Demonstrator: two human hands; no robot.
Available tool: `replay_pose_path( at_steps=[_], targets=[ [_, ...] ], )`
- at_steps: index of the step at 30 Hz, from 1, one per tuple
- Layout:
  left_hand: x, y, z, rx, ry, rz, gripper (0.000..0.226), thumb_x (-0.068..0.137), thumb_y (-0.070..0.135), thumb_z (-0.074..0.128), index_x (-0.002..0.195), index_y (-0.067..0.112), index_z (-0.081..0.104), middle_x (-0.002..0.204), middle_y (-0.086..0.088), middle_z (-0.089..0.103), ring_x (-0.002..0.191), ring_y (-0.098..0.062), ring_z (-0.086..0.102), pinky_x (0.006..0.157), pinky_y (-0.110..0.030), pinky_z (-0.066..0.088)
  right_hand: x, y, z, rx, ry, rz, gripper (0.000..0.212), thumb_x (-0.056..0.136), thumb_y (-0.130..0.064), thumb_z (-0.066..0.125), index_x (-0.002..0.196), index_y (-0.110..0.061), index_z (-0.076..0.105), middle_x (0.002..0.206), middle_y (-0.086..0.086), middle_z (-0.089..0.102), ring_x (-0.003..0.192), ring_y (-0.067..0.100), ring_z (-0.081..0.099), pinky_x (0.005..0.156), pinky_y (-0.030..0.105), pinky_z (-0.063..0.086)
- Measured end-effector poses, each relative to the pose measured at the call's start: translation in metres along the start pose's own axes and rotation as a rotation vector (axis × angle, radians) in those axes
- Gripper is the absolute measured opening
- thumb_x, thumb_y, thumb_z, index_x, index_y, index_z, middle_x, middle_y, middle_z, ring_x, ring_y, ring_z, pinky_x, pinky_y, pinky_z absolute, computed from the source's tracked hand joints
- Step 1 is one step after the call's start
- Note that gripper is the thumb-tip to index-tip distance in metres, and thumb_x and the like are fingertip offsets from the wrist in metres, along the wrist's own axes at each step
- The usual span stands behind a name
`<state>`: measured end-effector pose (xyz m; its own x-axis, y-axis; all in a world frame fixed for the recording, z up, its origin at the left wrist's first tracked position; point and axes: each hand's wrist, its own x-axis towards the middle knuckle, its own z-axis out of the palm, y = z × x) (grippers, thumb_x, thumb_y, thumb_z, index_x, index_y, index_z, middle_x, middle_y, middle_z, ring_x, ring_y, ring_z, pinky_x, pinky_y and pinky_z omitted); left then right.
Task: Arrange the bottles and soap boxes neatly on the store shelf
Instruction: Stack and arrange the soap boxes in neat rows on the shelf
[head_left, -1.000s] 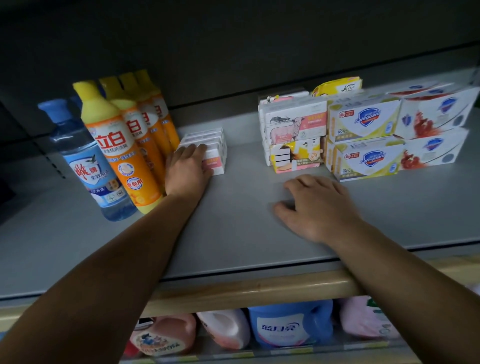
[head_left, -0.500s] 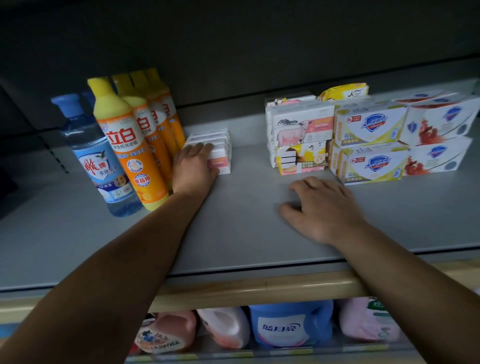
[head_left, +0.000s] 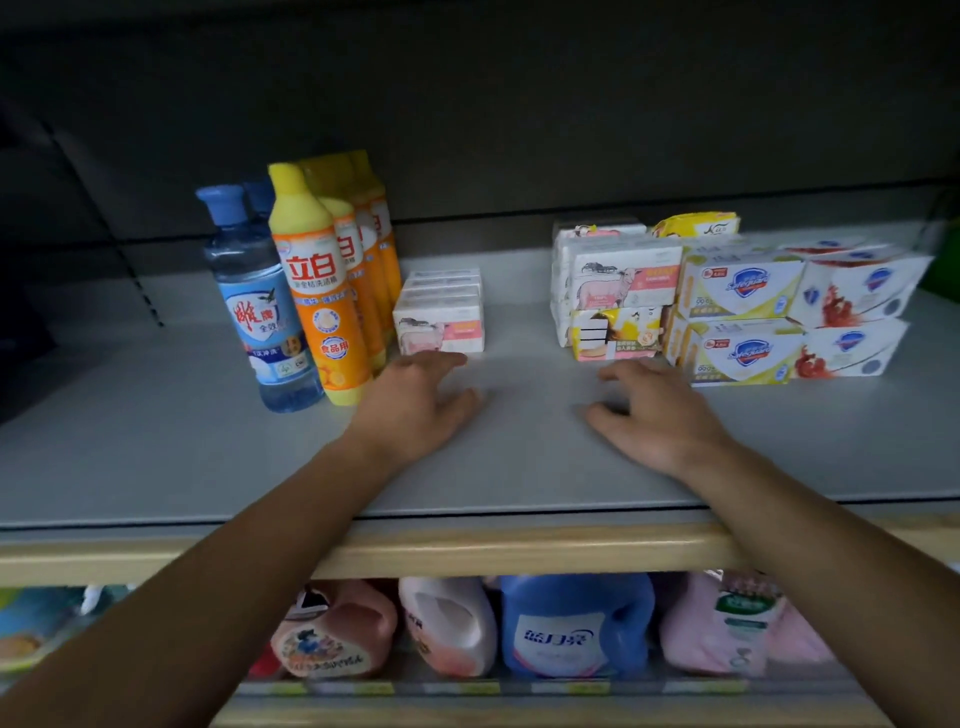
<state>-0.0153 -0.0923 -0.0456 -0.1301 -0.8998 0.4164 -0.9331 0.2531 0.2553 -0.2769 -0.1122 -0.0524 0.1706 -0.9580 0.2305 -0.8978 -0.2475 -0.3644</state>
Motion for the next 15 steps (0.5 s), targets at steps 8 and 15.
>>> replay_pose_path(
  at_steps=[8, 15],
  targets=[
    [-0.008, -0.007, 0.014, 0.026, -0.074, 0.027, 0.046, 0.091, 0.051, 0.052, 0.121, 0.02, 0.067, 0.125, -0.001, 0.067, 0.118, -0.024, 0.057, 0.096, -0.035, 0.047, 0.045, -0.013, -0.042, -0.067, 0.327, -0.144, 0.056, 0.084, -0.031, 0.068, 0.135, -0.015, 0.05, 0.132, 0.009, 0.051, 0.123, 0.033, 0.042, 0.099, 0.039, 0.036],
    [-0.005, -0.01, 0.018, 0.002, -0.03, 0.017, 0.038, 0.089, 0.048, 0.054, 0.111, 0.023, 0.071, 0.116, 0.001, 0.07, 0.111, -0.028, 0.058, 0.091, -0.035, 0.049, 0.108, -0.015, -0.058, -0.466, 0.253, -0.082, 0.074, 0.083, -0.054, 0.065, 0.143, -0.019, 0.039, 0.14, 0.007, 0.045, 0.129, 0.032, 0.038, 0.108, 0.043, 0.031]
  ],
)
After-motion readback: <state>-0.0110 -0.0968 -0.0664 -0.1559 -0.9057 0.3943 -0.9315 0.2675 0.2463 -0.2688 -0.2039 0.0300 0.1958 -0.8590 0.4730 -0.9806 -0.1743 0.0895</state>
